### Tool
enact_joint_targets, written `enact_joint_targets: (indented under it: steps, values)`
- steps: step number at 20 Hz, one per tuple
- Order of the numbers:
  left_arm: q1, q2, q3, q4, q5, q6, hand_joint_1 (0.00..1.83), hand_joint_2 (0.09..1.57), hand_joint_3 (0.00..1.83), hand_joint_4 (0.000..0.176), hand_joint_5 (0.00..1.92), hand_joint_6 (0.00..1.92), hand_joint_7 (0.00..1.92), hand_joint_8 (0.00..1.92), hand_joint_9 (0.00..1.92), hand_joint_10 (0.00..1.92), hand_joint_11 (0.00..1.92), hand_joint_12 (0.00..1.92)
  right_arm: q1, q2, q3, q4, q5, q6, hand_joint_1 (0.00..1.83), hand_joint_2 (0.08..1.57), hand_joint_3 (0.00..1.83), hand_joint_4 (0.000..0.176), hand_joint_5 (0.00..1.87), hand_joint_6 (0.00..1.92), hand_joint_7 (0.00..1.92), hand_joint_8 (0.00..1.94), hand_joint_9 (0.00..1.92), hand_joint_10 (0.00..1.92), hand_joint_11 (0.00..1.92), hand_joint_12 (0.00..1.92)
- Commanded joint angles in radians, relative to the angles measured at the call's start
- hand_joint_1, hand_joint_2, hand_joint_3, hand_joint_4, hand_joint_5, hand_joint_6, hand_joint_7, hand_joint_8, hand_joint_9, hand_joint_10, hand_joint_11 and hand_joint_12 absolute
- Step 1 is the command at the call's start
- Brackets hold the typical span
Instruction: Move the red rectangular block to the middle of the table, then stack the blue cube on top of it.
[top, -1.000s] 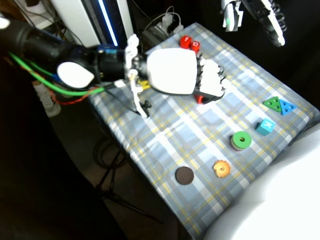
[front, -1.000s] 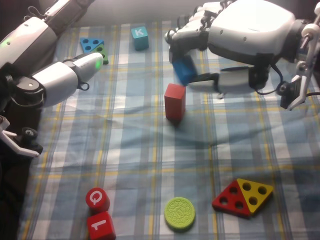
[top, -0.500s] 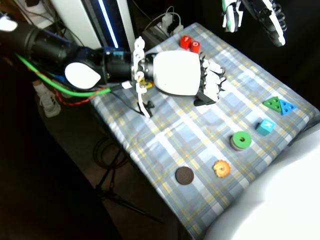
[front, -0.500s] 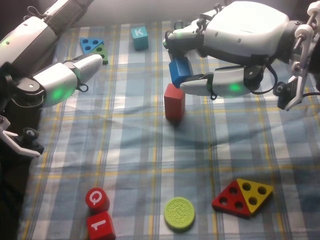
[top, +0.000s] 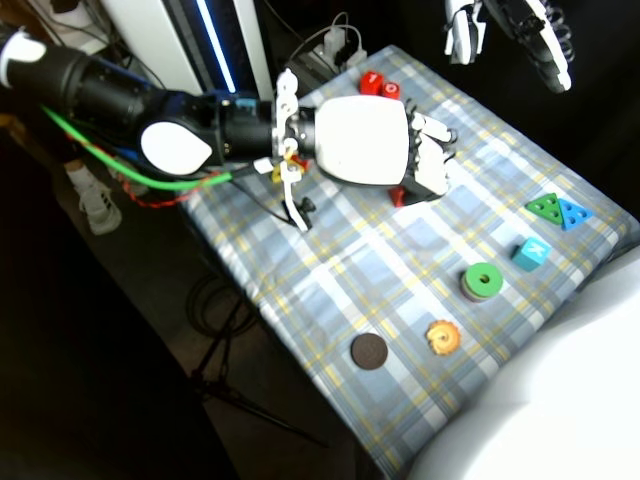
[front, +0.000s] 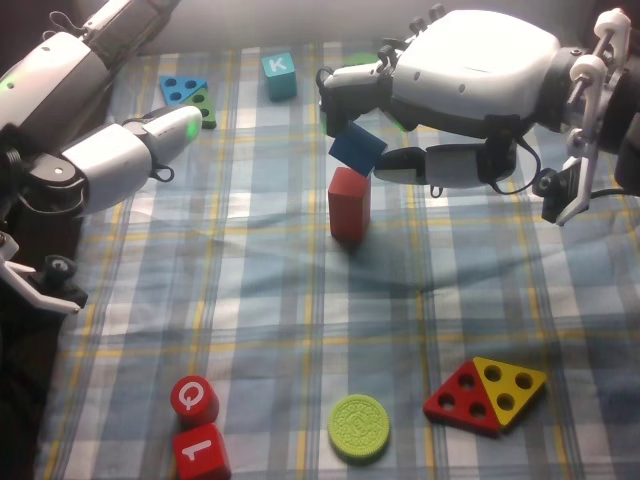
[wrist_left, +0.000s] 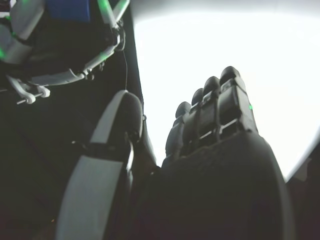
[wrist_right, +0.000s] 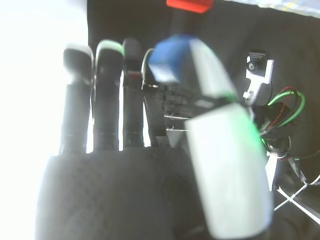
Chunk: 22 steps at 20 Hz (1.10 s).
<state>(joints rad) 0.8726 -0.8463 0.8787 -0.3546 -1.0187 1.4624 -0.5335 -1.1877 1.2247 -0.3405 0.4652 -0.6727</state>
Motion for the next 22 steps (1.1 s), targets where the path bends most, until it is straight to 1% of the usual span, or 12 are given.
enact_joint_targets:
  steps: [1,4,6,8,10,14,15,18,19,20,21,22]
  values:
    - [-0.006,-0.005,0.005,0.017,-0.126,-0.011,0.96,1.44,0.00,0.067,0.00,0.00,0.00,0.00,0.00,0.00,0.00,0.00,0.018,-0.004,0.004,0.019,0.107,0.003,1.18,1.31,0.00,0.000,0.64,1.23,0.67,1.77,0.68,1.80,0.75,1.92]
    - [-0.004,-0.005,0.005,0.017,-0.129,-0.015,0.99,1.43,0.00,0.070,0.00,0.00,0.00,0.00,0.00,0.00,0.00,0.00,0.018,-0.011,0.007,0.021,0.101,0.003,1.19,1.27,0.00,0.000,0.67,1.16,0.74,1.66,0.78,1.76,0.85,1.92]
    - [-0.002,-0.005,0.006,0.016,-0.132,-0.016,0.96,1.44,0.00,0.060,0.00,0.00,0.00,0.00,0.00,0.00,0.00,0.00,0.018,-0.015,0.008,0.022,0.098,0.003,1.20,1.26,0.00,0.000,0.71,1.10,0.75,1.65,0.82,1.80,0.91,1.92]
    - [-0.002,-0.005,0.006,0.016,-0.132,-0.020,0.95,1.44,0.00,0.066,0.00,0.00,0.00,0.00,0.00,0.00,0.00,0.00,0.018,-0.017,0.009,0.022,0.096,0.003,1.20,1.25,0.00,0.000,0.78,1.03,0.72,1.67,0.66,1.76,0.75,1.92]
    - [-0.002,-0.006,0.007,0.016,-0.132,-0.021,1.00,1.43,0.00,0.068,0.00,0.00,0.00,0.00,0.00,0.00,0.00,0.00,0.018,-0.022,0.012,0.022,0.093,0.003,1.21,1.23,0.00,0.000,0.87,0.96,0.68,1.66,0.58,1.60,0.57,1.92]
    - [-0.001,-0.006,0.007,0.016,-0.135,-0.023,0.98,1.44,0.00,0.070,0.00,0.00,0.00,0.00,0.00,0.00,0.00,0.00,0.014,-0.024,0.012,0.022,0.087,0.003,1.22,1.21,0.00,0.000,0.92,0.90,0.71,1.59,0.57,1.57,0.49,1.92]
    - [-0.001,-0.006,0.007,0.015,-0.136,-0.024,0.98,1.44,0.00,0.073,0.00,0.00,0.00,0.00,0.00,0.00,0.00,0.00,0.013,-0.024,0.012,0.022,0.085,0.003,1.22,1.20,0.00,0.000,0.92,0.91,0.73,1.56,0.54,1.53,0.43,1.92]
    - [0.000,-0.006,0.007,0.015,-0.138,-0.026,0.98,1.44,0.00,0.056,0.00,0.00,0.00,0.00,0.00,0.00,0.00,0.00,0.009,-0.027,0.014,0.027,0.083,0.003,1.18,1.21,0.00,0.000,0.91,1.03,0.70,1.49,0.48,1.33,0.26,1.88]
    - [0.000,-0.006,0.007,0.015,-0.138,-0.026,0.98,1.44,0.00,0.062,0.00,0.00,0.00,0.00,0.00,0.00,0.00,0.00,0.009,-0.027,0.014,0.027,0.082,0.003,1.17,1.22,0.00,0.000,0.86,1.07,0.71,1.52,0.46,1.31,0.23,1.88]
    - [0.001,-0.006,0.007,0.014,-0.140,-0.027,0.98,1.44,0.00,0.064,0.00,0.00,0.00,0.00,0.00,0.00,0.00,0.00,0.009,-0.027,0.015,0.029,0.080,0.003,1.16,1.24,0.00,0.000,0.74,1.22,0.75,1.49,0.42,1.27,0.11,1.87]
    - [0.001,-0.006,0.008,0.014,-0.140,-0.028,1.01,1.43,0.00,0.055,0.00,0.00,0.00,0.00,0.00,0.00,0.00,0.00,0.009,-0.026,0.016,0.031,0.080,0.003,1.10,1.20,0.00,0.000,0.54,0.80,0.61,0.98,0.42,1.13,0.10,1.75]
    - [0.001,-0.006,0.008,0.014,-0.141,-0.029,1.01,1.43,0.00,0.055,0.00,0.00,0.00,0.00,0.00,0.00,0.00,0.00,0.009,-0.026,0.016,0.033,0.079,0.003,1.10,1.20,0.00,0.000,0.54,0.80,0.61,0.98,0.42,1.13,0.10,1.75]
